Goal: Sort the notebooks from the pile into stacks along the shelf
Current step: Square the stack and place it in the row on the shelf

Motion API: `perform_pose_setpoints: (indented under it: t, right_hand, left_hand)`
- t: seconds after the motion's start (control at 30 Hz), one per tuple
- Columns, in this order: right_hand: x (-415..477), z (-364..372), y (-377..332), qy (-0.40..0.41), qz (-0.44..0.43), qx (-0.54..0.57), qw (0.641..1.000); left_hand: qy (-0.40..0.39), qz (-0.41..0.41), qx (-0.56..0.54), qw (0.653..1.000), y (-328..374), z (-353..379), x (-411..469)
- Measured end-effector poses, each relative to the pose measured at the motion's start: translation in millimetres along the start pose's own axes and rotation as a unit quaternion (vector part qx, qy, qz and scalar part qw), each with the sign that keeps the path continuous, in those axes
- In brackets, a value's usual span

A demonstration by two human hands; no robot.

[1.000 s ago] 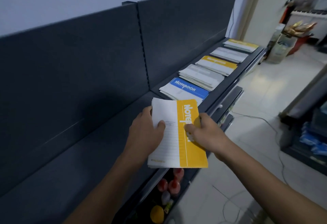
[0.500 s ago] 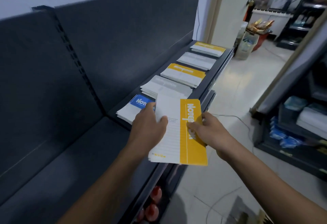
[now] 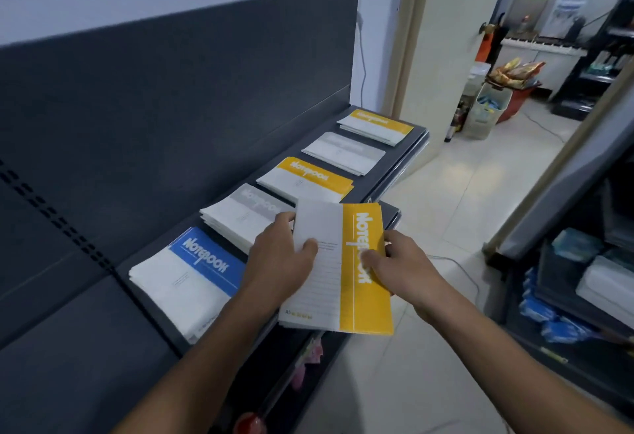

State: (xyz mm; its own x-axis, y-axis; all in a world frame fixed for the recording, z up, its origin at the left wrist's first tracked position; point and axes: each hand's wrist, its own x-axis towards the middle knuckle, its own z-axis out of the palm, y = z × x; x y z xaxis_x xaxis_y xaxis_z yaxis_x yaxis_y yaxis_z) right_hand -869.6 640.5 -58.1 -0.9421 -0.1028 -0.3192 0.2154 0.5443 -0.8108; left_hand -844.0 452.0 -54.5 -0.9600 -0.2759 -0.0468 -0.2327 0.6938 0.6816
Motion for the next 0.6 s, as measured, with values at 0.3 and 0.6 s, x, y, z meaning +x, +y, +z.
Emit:
perform_pose_setpoints:
  t: [0.3, 0.6]
  right_hand:
    - [78.3, -42.0, -6.3, -0.015, -0.063, -0.028, 0.998]
    - [195.7, -45.3, -36.5, -0.036, -0.079, -0.142, 0.986]
  left_hand:
    - [0.027, -0.046, 0.034, 0.998, 27.4, 30.0, 69.7]
    - [0.046, -0.137, -0.004, 0.989, 17.5, 45.6, 168.1]
